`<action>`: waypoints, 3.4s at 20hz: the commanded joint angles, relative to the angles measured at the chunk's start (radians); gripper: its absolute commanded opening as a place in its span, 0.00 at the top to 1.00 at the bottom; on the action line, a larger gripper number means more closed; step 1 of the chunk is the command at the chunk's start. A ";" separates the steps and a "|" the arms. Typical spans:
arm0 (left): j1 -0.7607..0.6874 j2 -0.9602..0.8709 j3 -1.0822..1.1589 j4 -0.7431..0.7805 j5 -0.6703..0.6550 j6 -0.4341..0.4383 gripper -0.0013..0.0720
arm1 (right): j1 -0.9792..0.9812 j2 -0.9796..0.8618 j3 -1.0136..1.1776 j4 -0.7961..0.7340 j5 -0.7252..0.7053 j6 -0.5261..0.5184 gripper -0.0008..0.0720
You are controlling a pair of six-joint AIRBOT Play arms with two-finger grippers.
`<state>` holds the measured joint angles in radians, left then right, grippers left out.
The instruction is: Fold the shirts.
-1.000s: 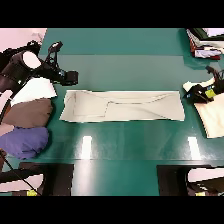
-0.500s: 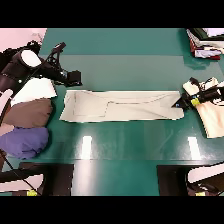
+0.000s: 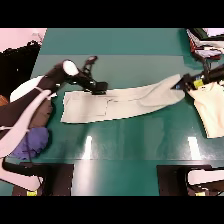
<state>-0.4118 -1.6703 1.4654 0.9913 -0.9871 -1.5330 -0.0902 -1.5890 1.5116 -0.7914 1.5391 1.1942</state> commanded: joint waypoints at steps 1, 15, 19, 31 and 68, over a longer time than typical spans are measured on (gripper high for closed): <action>-0.086 -0.146 0.101 -0.058 0.026 -0.001 0.95 | 0.098 0.064 0.141 0.097 0.009 0.095 0.97; -0.080 -0.233 0.219 -0.072 -0.048 -0.002 0.95 | 0.452 0.068 0.340 0.111 -0.054 0.129 0.97; 0.068 -0.099 0.228 0.048 -0.082 -0.004 0.95 | 0.542 0.049 0.340 0.115 -0.098 0.116 0.97; 0.501 0.312 0.230 0.100 -0.185 0.024 0.95 | 0.918 -0.243 0.340 0.145 -0.319 -0.101 0.24; 0.317 0.314 0.229 0.004 -0.301 0.134 0.95 | 0.510 -0.272 0.201 0.081 -0.402 0.113 0.97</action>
<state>-0.0132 -1.3563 1.6943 0.9981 -1.2869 -1.4216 0.4889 -1.9297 1.6962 -0.6376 1.1305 1.2949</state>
